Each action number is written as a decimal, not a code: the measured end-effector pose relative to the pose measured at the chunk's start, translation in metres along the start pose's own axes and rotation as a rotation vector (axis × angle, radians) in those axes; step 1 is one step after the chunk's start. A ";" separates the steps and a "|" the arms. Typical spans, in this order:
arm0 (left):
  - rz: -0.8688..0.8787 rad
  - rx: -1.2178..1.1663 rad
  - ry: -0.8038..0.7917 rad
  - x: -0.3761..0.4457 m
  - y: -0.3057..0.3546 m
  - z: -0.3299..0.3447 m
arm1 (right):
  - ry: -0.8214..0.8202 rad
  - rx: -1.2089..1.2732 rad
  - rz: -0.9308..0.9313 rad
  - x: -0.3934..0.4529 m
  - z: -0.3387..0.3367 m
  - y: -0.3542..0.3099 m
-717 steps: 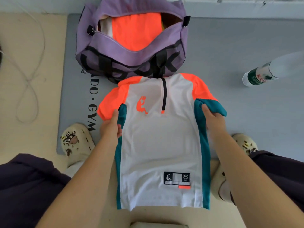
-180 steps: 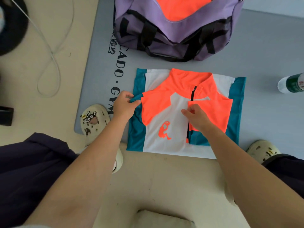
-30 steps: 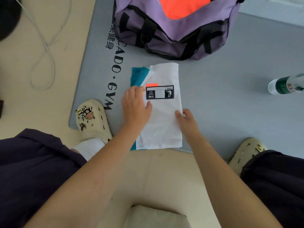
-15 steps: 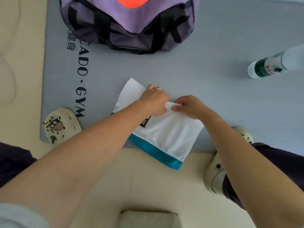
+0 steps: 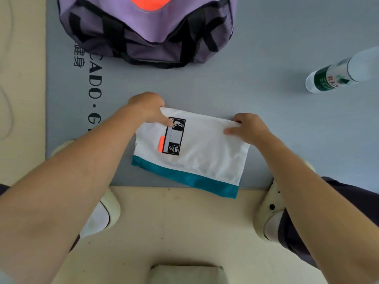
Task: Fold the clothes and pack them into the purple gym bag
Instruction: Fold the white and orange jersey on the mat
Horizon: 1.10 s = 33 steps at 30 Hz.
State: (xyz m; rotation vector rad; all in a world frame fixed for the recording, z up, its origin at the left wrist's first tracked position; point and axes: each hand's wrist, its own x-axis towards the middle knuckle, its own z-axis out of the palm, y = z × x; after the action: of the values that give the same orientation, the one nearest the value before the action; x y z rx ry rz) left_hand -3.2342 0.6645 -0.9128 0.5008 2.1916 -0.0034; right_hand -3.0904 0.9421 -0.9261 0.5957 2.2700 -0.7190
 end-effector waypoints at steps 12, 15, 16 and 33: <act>-0.412 -1.113 0.461 -0.041 -0.018 0.068 | 0.337 0.404 0.420 -0.061 0.046 0.026; -0.449 -1.133 0.456 -0.047 -0.015 0.078 | 0.336 0.506 0.443 -0.069 0.059 0.028; -0.452 -1.134 0.454 -0.048 -0.014 0.080 | 0.352 0.532 0.462 -0.071 0.059 0.028; -0.444 -1.159 0.406 -0.079 -0.016 0.108 | -0.039 0.161 0.415 -0.093 0.026 0.038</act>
State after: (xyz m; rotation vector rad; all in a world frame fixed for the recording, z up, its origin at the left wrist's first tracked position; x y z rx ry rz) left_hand -3.1142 0.6030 -0.9231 -0.6812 2.1987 1.1269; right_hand -2.9942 0.9341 -0.8877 1.0799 1.9721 -0.6968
